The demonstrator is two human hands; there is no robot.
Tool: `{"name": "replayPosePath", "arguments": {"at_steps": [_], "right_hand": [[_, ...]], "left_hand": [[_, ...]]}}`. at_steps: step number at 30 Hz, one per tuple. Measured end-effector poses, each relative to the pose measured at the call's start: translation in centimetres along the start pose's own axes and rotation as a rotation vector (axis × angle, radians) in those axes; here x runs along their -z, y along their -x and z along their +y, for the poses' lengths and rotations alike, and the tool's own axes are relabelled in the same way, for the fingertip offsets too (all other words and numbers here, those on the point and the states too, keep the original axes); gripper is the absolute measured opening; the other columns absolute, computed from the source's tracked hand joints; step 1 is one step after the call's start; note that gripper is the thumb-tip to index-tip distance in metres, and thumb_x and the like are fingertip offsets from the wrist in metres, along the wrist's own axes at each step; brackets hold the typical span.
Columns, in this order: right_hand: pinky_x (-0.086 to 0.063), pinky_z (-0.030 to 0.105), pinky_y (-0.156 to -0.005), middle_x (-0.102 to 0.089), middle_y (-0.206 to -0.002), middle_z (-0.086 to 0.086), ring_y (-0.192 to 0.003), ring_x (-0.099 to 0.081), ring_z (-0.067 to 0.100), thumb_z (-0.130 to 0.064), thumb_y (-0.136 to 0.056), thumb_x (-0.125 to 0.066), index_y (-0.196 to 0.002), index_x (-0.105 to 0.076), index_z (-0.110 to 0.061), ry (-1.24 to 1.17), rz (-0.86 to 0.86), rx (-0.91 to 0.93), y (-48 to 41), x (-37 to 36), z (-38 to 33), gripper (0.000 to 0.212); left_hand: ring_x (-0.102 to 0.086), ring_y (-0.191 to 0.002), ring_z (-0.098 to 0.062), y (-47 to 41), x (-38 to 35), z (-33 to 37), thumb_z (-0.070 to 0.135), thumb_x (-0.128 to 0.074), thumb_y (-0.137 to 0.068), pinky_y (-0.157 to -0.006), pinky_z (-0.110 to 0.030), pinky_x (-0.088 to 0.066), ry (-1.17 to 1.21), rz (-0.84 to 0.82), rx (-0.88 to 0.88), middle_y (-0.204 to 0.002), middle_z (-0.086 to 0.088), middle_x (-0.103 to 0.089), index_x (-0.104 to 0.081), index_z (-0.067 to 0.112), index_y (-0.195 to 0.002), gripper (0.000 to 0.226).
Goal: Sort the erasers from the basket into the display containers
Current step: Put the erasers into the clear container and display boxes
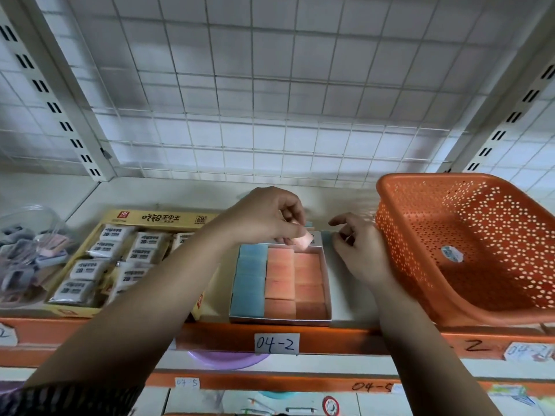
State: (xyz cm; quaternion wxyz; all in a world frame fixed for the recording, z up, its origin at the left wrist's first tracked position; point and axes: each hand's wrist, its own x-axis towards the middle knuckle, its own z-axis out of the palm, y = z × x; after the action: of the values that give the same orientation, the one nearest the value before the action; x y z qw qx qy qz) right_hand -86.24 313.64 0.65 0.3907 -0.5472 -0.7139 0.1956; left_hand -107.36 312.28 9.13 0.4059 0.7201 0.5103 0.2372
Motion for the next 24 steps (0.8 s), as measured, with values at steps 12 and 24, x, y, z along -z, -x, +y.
{"name": "replayPosePath", "arguments": {"at_steps": [12,24], "right_hand": [[-0.049,0.034,-0.063,-0.066,-0.074,0.007,-0.066,-0.06,0.016,0.005,-0.082,-0.062,-0.1,-0.067,-0.012,0.033,-0.017,0.013,0.1,-0.2,0.1,0.025],[-0.048,0.031,-0.061,-0.061,-0.072,0.002,-0.063,-0.057,0.014,0.005,-0.08,-0.063,-0.098,-0.067,-0.011,0.032,-0.026,0.023,0.2,-0.2,0.0,0.025]], "left_hand": [[-0.061,-0.067,0.005,-1.8,-1.5,0.1,0.012,-0.082,-0.075,-0.068,-0.015,-0.05,-0.216,-0.113,-0.007,-0.075,0.01,-0.07,-0.076,0.013,-0.089,0.016],[-0.058,-0.07,0.002,-1.8,-2.4,-0.1,0.029,-0.081,-0.076,-0.065,-0.024,-0.047,-0.496,-0.115,-0.108,-0.078,0.01,-0.069,-0.074,0.021,-0.082,0.012]]}}
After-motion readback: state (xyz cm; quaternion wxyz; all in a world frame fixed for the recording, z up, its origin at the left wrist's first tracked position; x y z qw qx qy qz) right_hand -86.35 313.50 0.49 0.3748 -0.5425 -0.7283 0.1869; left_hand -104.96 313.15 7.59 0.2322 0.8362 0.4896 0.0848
